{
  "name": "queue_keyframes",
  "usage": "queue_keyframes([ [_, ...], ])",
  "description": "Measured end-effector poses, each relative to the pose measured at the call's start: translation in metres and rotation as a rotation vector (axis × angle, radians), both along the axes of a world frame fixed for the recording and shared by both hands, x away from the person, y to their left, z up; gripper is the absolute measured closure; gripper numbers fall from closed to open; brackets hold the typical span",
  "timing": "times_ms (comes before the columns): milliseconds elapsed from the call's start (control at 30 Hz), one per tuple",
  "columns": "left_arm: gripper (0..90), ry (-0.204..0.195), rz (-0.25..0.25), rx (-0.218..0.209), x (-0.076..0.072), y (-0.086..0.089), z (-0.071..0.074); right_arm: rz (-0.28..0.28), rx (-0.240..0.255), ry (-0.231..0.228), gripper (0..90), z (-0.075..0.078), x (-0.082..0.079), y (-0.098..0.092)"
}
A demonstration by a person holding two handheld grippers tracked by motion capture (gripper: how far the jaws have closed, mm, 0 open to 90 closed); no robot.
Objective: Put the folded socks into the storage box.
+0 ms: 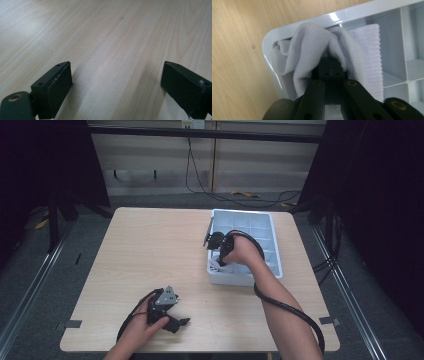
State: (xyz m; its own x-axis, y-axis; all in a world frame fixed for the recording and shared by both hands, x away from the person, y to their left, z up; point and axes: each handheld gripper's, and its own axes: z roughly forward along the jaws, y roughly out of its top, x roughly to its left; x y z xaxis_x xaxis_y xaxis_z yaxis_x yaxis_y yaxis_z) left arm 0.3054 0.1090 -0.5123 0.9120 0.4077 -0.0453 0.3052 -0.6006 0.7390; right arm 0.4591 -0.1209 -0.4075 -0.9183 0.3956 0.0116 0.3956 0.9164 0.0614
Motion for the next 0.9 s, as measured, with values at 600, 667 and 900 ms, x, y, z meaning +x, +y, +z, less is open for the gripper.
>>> queue_keyframes([
  [600, 9.9, -0.001, -0.001, 0.001, 0.000, 0.000, 0.000, -0.031, 0.010, -0.087, 89.3, 0.029, 0.010, -0.008],
  [667, 9.8, 0.000, -0.002, 0.000, 0.000, 0.000, 0.000, -0.031, 0.004, -0.083, 88.9, 0.024, 0.012, -0.006],
  [900, 9.8, 0.000, -0.001, -0.001, 0.000, 0.000, 0.000, -0.024, 0.002, 0.007, 90.0, 0.003, 0.009, -0.003],
])
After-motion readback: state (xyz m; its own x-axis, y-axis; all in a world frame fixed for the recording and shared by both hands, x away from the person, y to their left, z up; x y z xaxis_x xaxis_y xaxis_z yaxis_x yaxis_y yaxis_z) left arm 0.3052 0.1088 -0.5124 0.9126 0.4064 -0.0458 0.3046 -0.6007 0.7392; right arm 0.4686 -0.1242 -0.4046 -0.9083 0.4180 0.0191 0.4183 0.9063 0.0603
